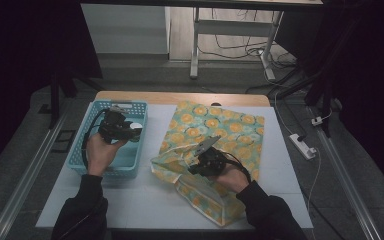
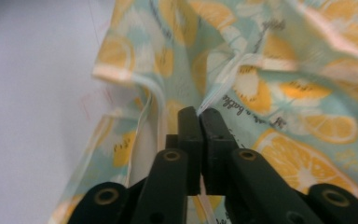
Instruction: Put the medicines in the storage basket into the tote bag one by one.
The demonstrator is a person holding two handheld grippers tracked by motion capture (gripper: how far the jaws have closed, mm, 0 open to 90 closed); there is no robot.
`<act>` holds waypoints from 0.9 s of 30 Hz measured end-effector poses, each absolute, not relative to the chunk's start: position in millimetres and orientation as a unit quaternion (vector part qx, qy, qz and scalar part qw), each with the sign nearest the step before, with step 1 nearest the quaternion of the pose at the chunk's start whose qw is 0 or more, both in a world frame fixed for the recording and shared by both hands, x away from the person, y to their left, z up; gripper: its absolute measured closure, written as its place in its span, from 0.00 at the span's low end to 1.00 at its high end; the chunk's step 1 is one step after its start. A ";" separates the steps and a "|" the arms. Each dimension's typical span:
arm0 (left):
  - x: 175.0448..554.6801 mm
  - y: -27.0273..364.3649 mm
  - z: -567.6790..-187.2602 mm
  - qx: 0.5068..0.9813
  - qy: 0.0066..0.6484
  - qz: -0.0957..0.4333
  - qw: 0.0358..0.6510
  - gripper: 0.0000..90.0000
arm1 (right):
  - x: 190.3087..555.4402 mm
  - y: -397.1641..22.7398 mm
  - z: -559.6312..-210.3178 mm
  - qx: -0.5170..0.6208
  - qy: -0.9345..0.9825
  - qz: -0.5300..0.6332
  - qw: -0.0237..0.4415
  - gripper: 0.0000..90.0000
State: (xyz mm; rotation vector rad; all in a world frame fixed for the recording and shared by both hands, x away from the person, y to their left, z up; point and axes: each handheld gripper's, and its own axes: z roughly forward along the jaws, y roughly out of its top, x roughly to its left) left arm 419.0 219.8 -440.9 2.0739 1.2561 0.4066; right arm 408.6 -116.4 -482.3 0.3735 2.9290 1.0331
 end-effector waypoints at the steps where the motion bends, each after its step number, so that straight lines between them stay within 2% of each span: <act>1: 416.3 218.3 -437.3 0.797 0.476 0.157 0.338 0.55 | 408.6 -117.6 -479.3 0.122 0.934 0.335 0.009 1.00; 6: 405.6 218.3 -425.0 0.789 0.462 0.143 0.379 0.56 | 412.2 -125.8 -470.6 0.139 0.922 0.360 0.026 1.00; 27: 366.9 194.2 -403.4 0.807 0.402 0.117 0.416 0.56 | 412.5 -134.6 -456.0 0.156 0.901 0.402 0.046 1.00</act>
